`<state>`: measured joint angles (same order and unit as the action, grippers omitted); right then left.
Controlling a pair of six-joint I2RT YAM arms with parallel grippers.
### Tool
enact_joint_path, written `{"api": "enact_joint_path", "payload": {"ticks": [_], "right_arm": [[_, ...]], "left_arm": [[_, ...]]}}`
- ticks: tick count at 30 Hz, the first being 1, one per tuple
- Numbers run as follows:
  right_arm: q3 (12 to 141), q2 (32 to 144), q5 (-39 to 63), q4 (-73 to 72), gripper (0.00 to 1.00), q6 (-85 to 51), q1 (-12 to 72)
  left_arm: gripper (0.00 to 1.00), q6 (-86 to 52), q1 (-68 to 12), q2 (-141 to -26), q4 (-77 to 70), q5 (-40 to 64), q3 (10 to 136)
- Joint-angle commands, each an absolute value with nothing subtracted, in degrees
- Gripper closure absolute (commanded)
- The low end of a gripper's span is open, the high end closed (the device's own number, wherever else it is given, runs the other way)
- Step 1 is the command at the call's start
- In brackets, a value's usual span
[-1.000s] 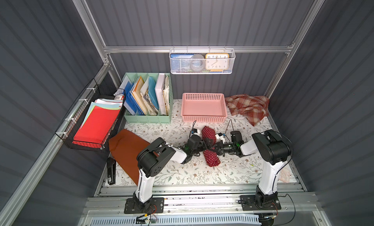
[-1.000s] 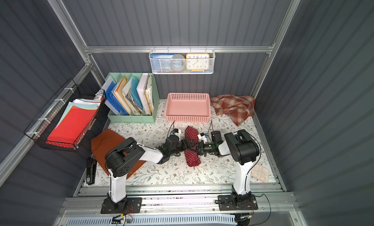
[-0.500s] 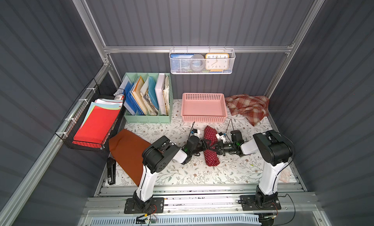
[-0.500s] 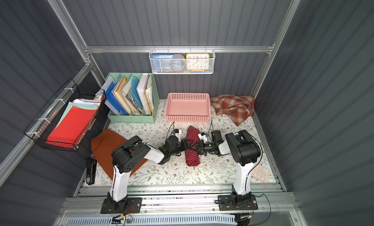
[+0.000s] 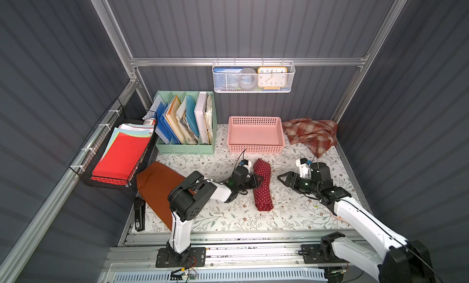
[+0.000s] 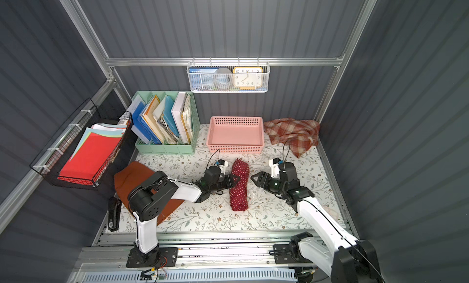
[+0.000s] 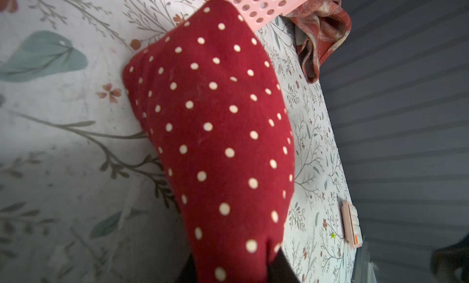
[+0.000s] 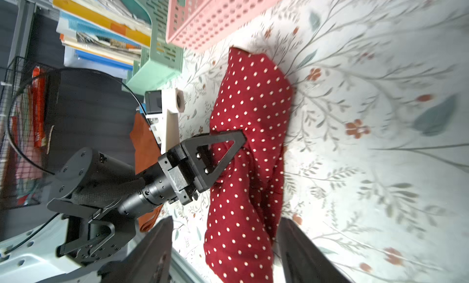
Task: Roll up the skirts
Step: Pick up the skirt from the center of the board.
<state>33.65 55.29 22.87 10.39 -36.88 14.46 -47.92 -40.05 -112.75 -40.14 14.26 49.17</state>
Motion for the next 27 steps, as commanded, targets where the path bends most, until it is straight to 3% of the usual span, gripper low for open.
{"api": "enact_joint_path", "payload": {"ticks": [1, 15, 22, 27], "right_arm": [[32.8, 51.4, 7.3, 22.4, 0.30, -35.0, 14.1], [32.6, 51.0, 6.4, 23.5, 0.30, -33.5, 12.1], [31.7, 51.3, 7.4, 22.4, 0.30, -33.0, 10.5], [31.0, 53.4, 8.3, 20.2, 0.30, -33.0, 9.5]], "left_arm": [[1.00, -44.9, -39.2, -108.9, -36.7, 14.8, 50.7], [1.00, -40.1, -34.4, -108.0, -30.8, 22.5, 66.9], [1.00, -32.5, -25.5, -120.4, -18.4, 36.0, 97.3], [1.00, -35.9, -21.5, -135.5, -15.0, 46.6, 121.2]]}}
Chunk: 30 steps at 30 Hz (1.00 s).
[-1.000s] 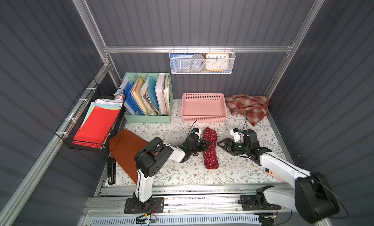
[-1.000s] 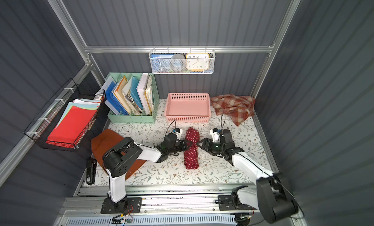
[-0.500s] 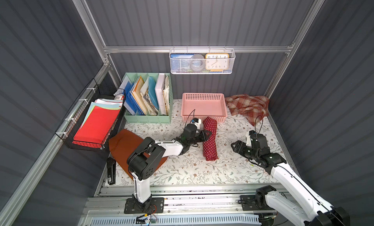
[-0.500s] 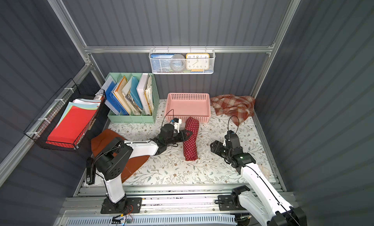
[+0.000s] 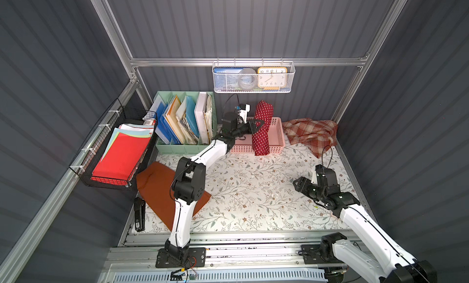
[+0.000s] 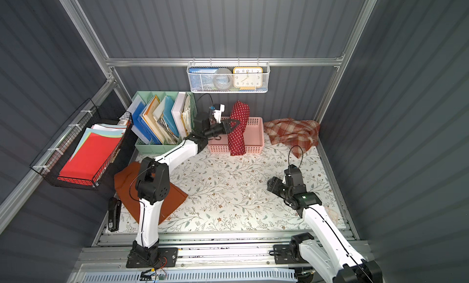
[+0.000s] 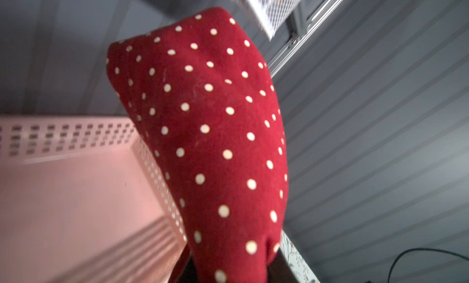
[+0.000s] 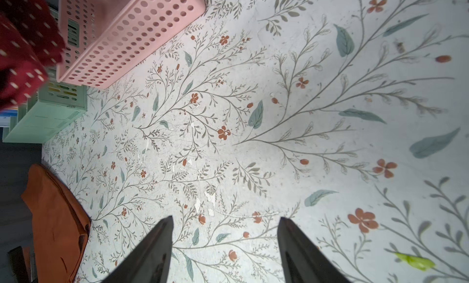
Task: Roll up the skirts
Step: Pick up the skirt from the center of the board, then place the skirt in the basket.
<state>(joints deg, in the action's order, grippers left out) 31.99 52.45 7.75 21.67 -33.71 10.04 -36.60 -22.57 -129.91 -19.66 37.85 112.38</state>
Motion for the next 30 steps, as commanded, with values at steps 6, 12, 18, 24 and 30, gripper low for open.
{"api": "enact_joint_path", "payload": {"ticks": [6, 12, 18, 24, 30], "right_arm": [[32.2, 55.7, 9.9, 19.9, 0.30, -31.4, 7.8], [33.1, 58.3, 12.8, 18.8, 0.30, -30.9, 7.1], [32.8, 61.4, 16.1, 16.2, 0.30, -31.0, 6.9], [32.6, 63.1, 16.4, 15.5, 0.31, -30.7, 6.9], [31.8, 63.6, 16.7, 14.9, 0.31, -30.7, 6.9]], "left_arm": [[1.00, -33.0, -20.2, -148.0, -8.9, 49.3, 139.2], [1.00, -21.1, -18.6, -150.2, -4.4, 40.9, 139.6], [1.00, -13.9, -17.8, -150.4, -3.9, 35.0, 136.8], [1.00, -13.9, -17.2, -151.5, -2.1, 33.5, 142.0], [1.00, -8.6, -15.6, -155.4, 2.0, 31.2, 148.5]]}}
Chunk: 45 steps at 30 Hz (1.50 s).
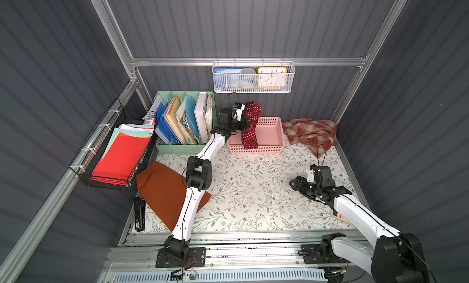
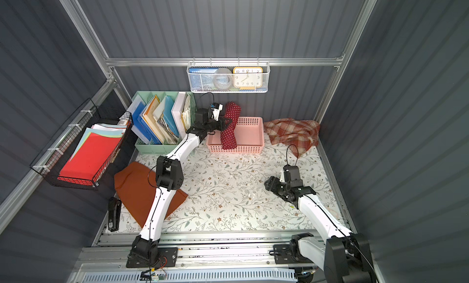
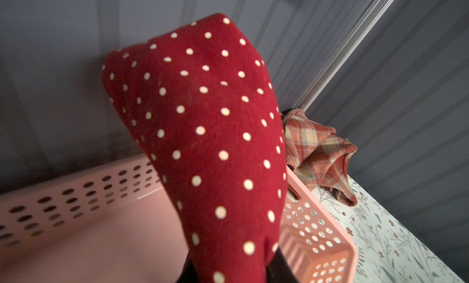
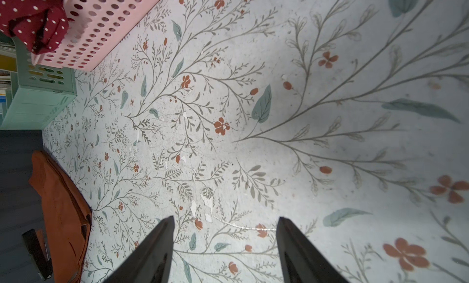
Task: Roll up the skirts
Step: Place the skirt in the basket.
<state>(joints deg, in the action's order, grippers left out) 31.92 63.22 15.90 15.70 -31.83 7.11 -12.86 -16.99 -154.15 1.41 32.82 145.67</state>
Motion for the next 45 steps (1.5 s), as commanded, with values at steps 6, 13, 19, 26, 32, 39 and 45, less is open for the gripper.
{"api": "enact_joint_path", "payload": {"ticks": [6, 13, 19, 26, 32, 39, 45], "right_arm": [[31.8, 64.0, 17.2, 14.3, 0.31, -30.6, 6.9], [32.1, 65.2, 18.0, 13.9, 0.31, -30.5, 7.0], [32.0, 65.6, 18.0, 13.7, 0.31, -30.6, 6.9], [32.2, 65.3, 18.1, 13.8, 0.31, -30.5, 6.9], [32.2, 64.4, 18.1, 14.2, 0.31, -30.4, 6.9], [32.0, 62.6, 18.2, 14.9, 0.31, -30.3, 6.9], [31.9, 60.8, 18.0, 15.5, 0.31, -30.4, 6.9]], "left_arm": [[1.00, -1.7, -15.1, -155.4, 3.4, 27.2, 143.5], [1.00, 0.1, -14.8, -157.9, 4.9, 25.2, 141.3], [1.00, 2.0, -14.8, -160.4, 7.0, 19.3, 143.1], [0.92, 0.4, -14.9, -160.8, 7.8, 15.1, 143.6], [0.61, -3.8, -14.9, -158.1, 10.6, 12.7, 142.1], [0.33, -8.4, -14.9, -155.5, 10.8, 16.4, 138.3], [0.25, -8.6, -14.9, -150.9, 9.3, 15.2, 136.0]]}}
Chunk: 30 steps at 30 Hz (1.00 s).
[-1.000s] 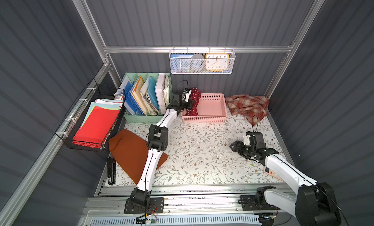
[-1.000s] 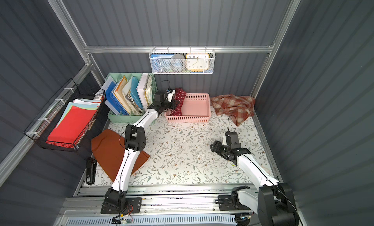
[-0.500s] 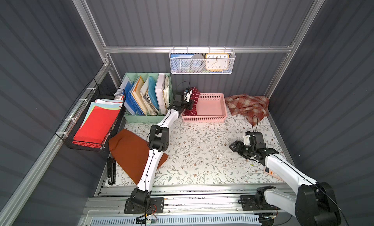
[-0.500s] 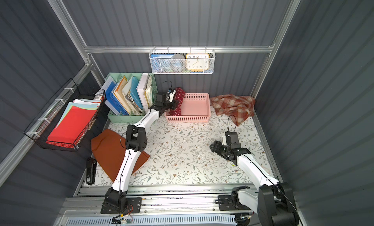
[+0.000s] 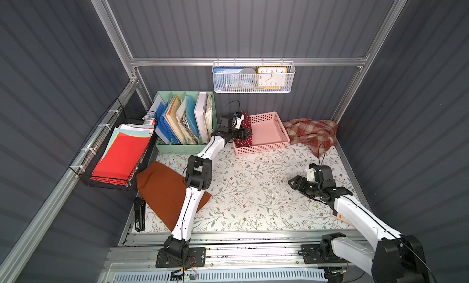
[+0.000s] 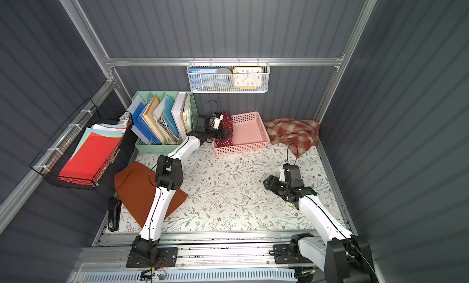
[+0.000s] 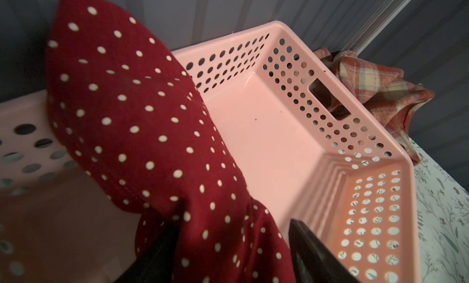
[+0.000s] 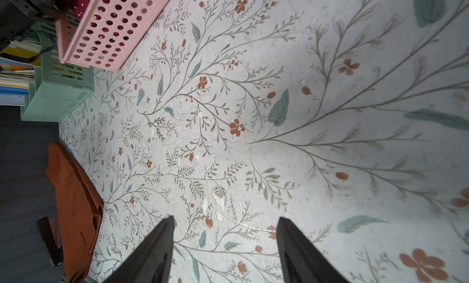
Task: Roll up the skirts
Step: Place the skirt in the basket.
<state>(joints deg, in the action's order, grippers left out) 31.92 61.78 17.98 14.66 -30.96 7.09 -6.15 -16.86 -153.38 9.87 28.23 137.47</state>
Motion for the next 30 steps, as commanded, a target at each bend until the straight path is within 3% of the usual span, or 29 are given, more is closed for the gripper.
{"api": "enact_joint_path", "payload": {"ticks": [1, 2, 3, 13, 15, 16, 18, 21, 22, 23, 25, 26, 30], "right_arm": [[31.8, 60.7, 18.2, 15.5, 0.31, -30.3, 6.9], [31.8, 60.3, 18.2, 15.6, 0.31, -30.3, 6.9], [31.7, 59.9, 18.1, 15.7, 0.31, -30.4, 6.9], [31.3, 58.8, 18.5, 16.0, 0.31, -30.5, 6.9], [31.2, 58.9, 18.6, 15.8, 0.31, -30.5, 6.9], [31.4, 59.0, 18.6, 15.8, 0.31, -30.2, 7.1], [31.8, 59.4, 18.2, 15.6, 0.31, -30.1, 7.0], [34.1, 61.3, 15.8, 15.8, 0.33, -30.2, 7.7], [35.4, 62.2, 14.9, 16.4, 0.33, -30.2, 7.8], [36.9, 63.4, 12.5, 16.2, 0.33, -30.4, 8.0], [40.1, 66.2, 10.6, 16.2, 0.33, -30.1, 8.3], [41.5, 67.8, 10.2, 16.1, 0.33, -30.0, 8.3], [44.4, 72.5, 11.0, 14.2, 0.34, -30.6, 9.3]], "left_arm": [[0.21, -8.5, -14.9, -150.4, 9.3, 14.7, 135.9], [0.16, -8.5, -15.0, -149.8, 9.6, 13.5, 136.0], [0.01, -8.5, -15.1, -149.2, 10.3, 12.6, 135.9], [0.00, -10.7, -15.7, -142.7, 10.3, -4.1, 126.6], [0.04, -9.2, -16.5, -141.6, 9.5, -5.2, 124.1], [0.12, -8.8, -16.9, -140.8, 8.6, -5.5, 122.3], [0.49, -8.7, -17.0, -138.9, 6.6, -1.1, 118.0], [0.80, -7.7, -17.1, -138.3, 5.6, 0.5, 115.5], [0.97, -7.9, -17.0, -138.5, 5.6, 0.3, 115.2], [1.00, -8.1, -17.0, -138.3, 5.2, 0.5, 114.5], [1.00, -7.7, -17.0, -137.6, 3.3, 2.2, 112.5], [0.88, -7.9, -17.0, -136.9, 2.5, 2.7, 111.3], [0.62, -6.7, -17.0, -134.7, -1.6, 4.4, 108.3]]}}
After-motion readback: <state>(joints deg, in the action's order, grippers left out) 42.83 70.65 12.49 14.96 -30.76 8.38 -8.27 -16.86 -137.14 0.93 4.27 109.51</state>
